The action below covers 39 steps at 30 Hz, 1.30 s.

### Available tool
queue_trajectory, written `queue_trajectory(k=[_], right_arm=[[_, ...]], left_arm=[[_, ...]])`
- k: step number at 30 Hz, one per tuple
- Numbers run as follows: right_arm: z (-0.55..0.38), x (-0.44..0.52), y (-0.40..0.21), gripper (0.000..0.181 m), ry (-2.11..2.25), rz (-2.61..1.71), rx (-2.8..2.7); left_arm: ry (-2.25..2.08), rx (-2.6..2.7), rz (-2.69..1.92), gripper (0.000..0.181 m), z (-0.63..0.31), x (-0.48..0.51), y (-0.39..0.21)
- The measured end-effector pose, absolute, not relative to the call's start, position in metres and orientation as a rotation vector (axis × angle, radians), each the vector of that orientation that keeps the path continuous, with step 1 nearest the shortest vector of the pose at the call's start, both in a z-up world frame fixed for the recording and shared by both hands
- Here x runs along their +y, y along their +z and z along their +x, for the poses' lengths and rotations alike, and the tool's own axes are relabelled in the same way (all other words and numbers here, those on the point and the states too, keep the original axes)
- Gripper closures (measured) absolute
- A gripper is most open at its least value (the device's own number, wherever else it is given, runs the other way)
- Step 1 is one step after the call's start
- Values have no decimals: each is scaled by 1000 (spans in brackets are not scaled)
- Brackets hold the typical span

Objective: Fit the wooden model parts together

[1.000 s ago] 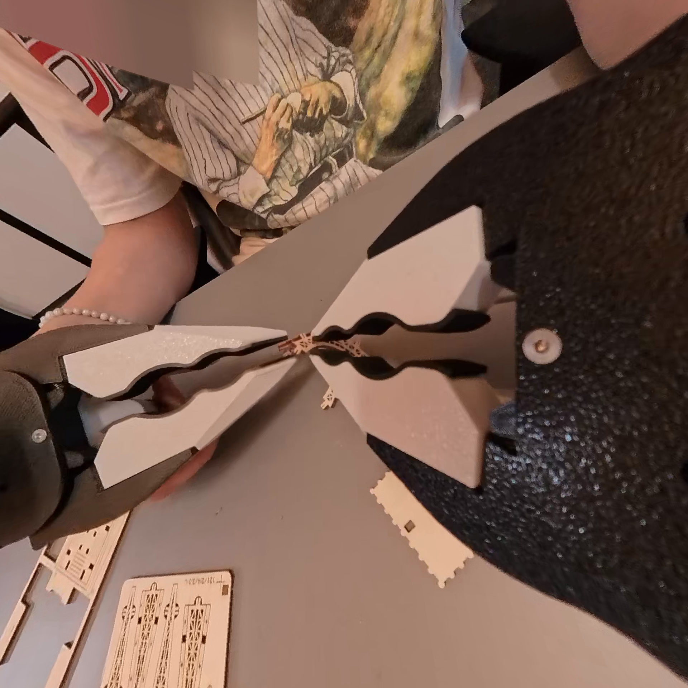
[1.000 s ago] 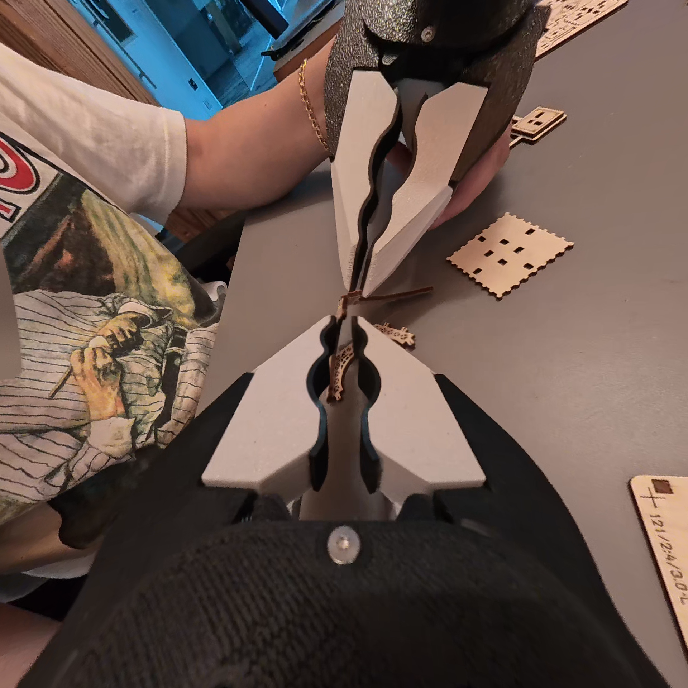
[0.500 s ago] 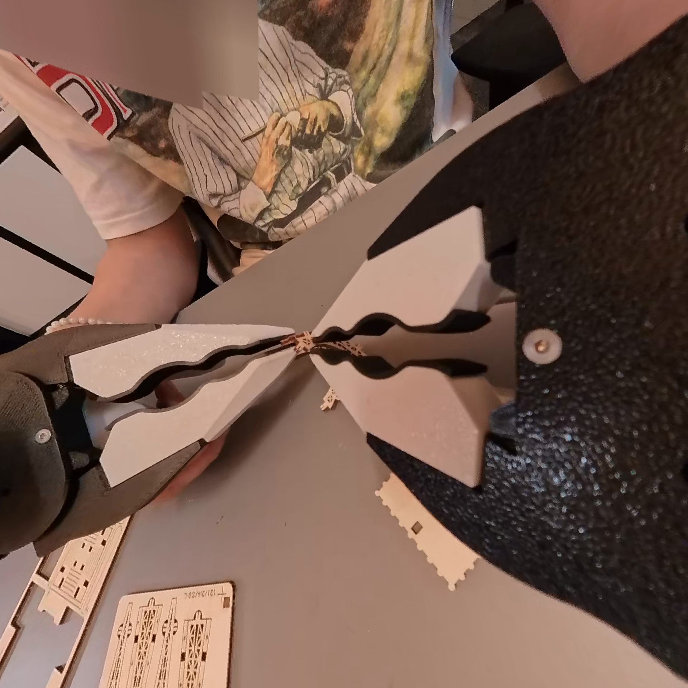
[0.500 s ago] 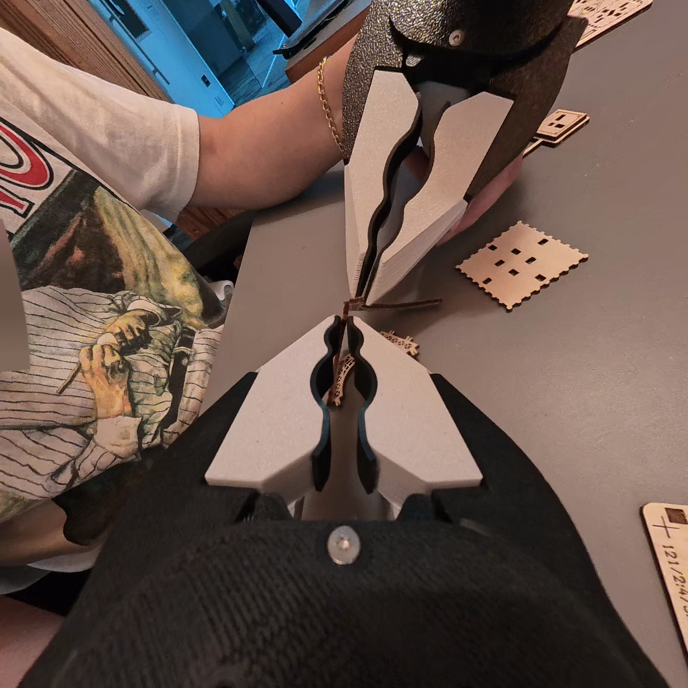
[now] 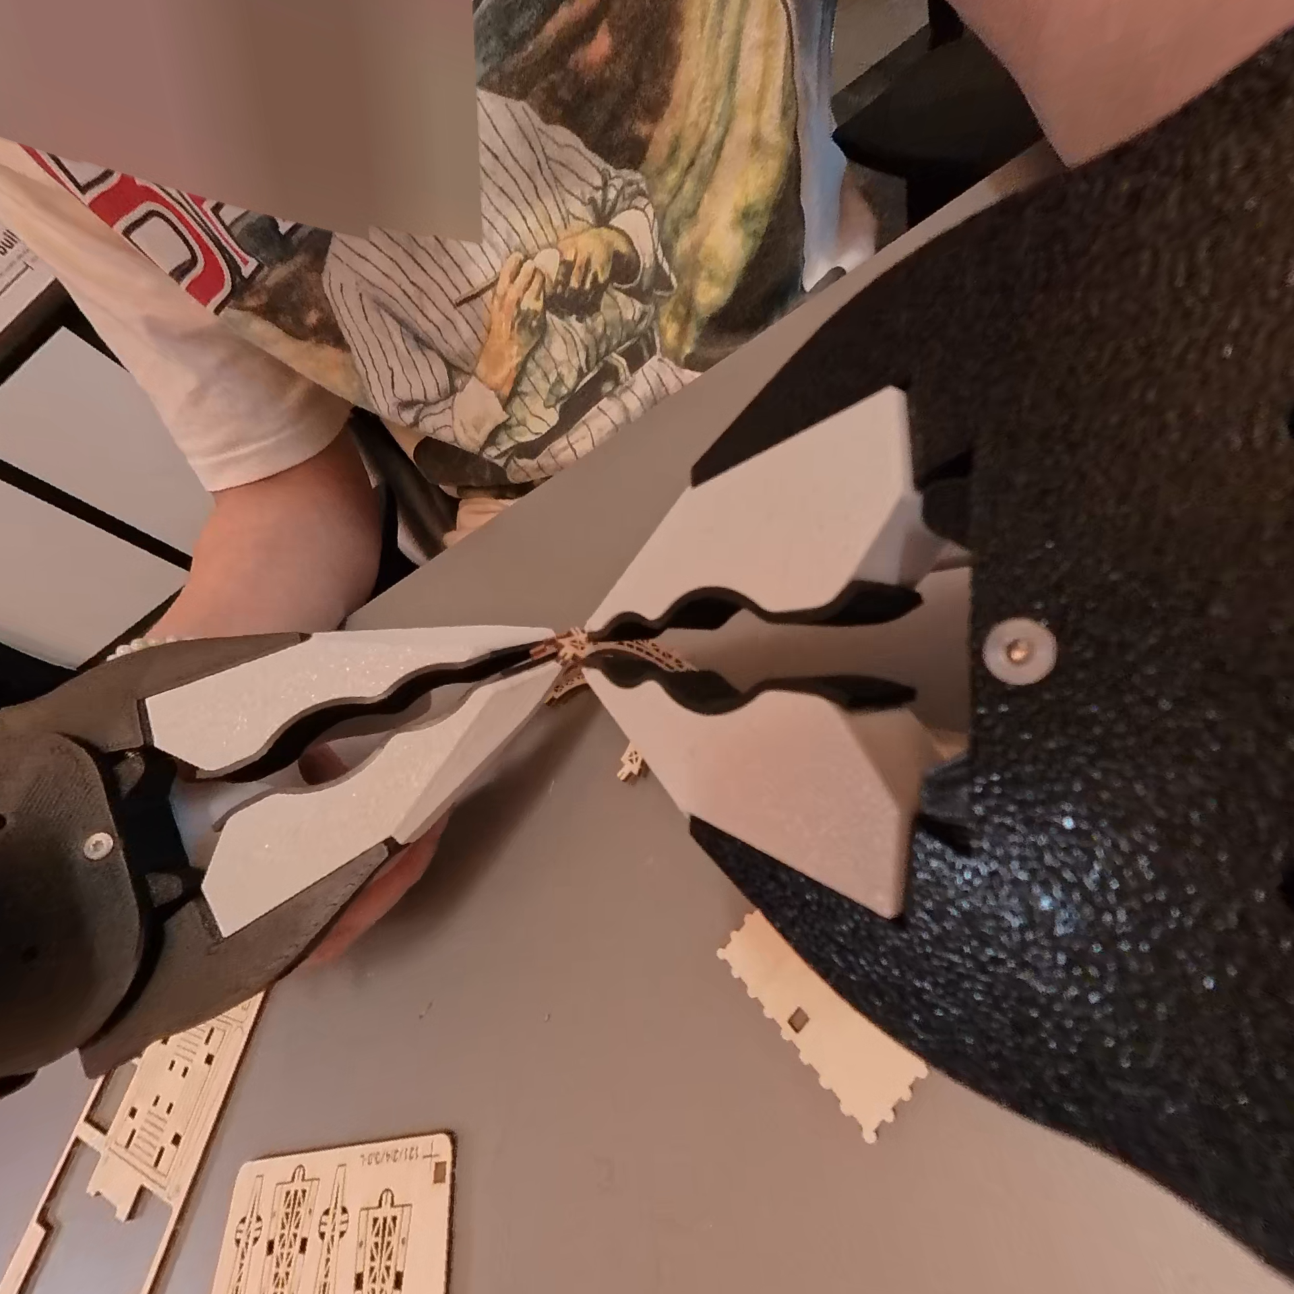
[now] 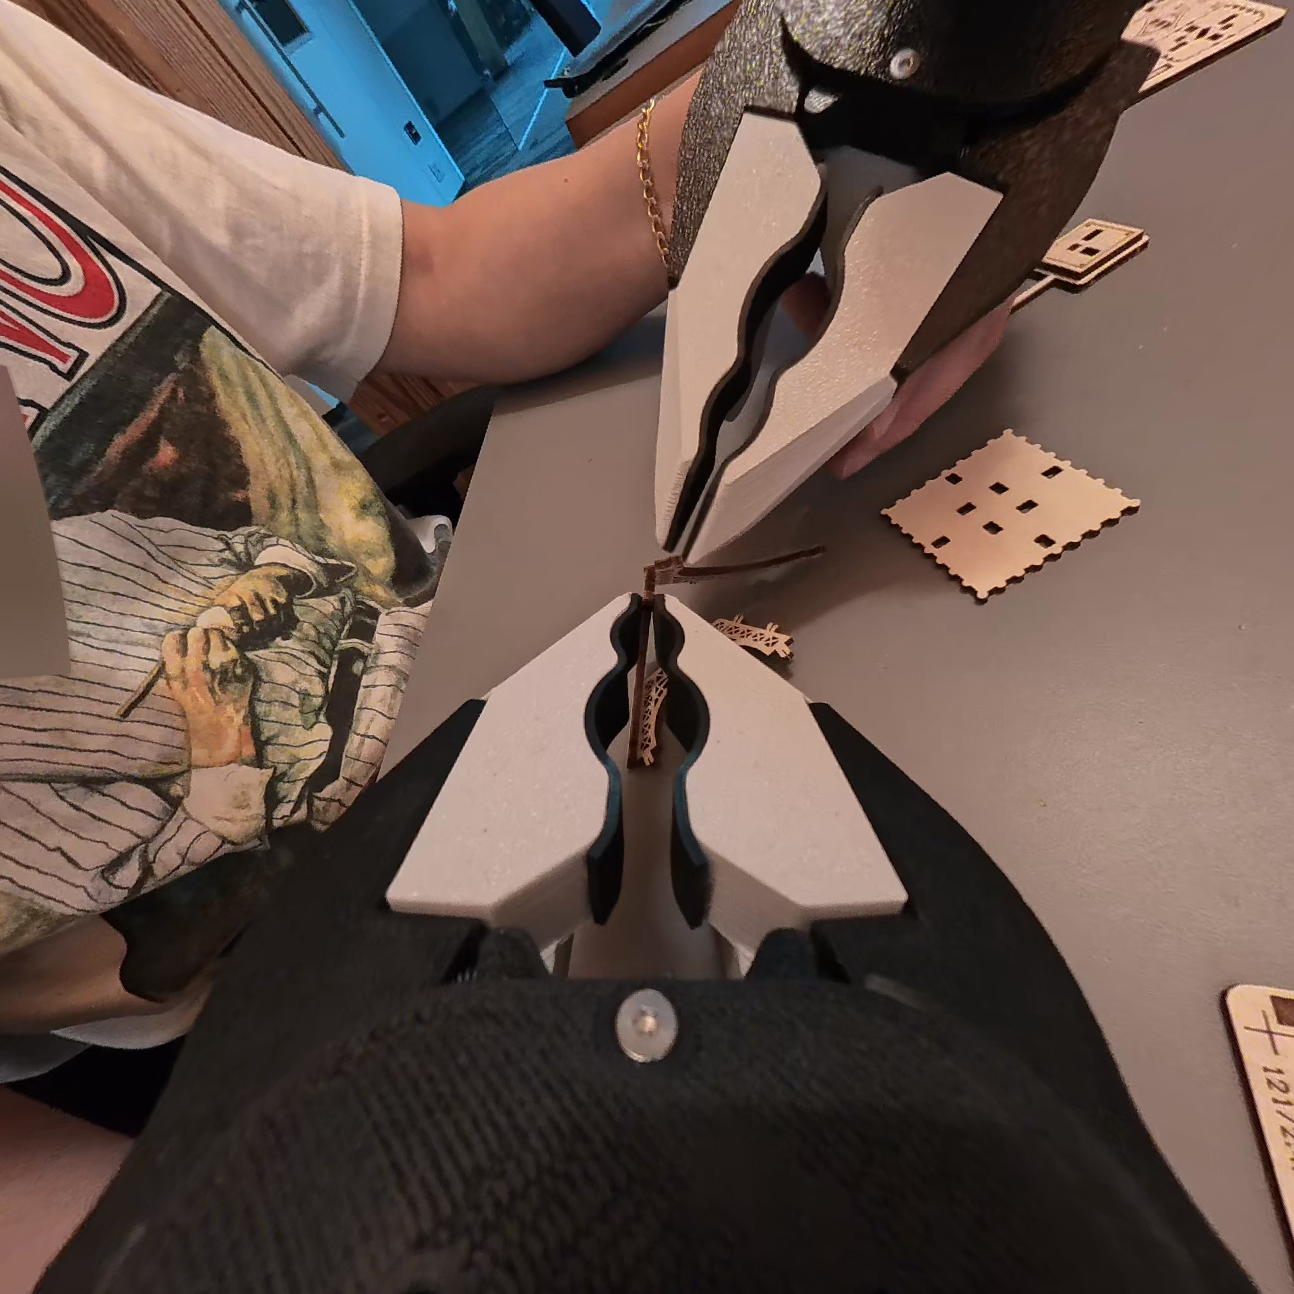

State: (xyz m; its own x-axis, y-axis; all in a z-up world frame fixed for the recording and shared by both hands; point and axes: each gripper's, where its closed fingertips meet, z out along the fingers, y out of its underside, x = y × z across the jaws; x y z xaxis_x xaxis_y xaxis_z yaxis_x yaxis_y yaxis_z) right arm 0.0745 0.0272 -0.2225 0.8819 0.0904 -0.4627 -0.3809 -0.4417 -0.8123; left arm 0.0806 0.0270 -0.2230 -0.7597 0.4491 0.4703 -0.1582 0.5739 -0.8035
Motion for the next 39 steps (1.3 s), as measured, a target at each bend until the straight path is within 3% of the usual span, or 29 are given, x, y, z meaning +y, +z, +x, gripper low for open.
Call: queue_trajectory(k=[29, 39], right_arm=[[77, 28, -224, 180, 501, -1980, 194], [84, 29, -224, 180, 469, -1974, 228]], left_arm=[[1268, -2246, -161, 179, 83, 24, -227], [1544, -2527, -104, 181, 97, 32, -211]])
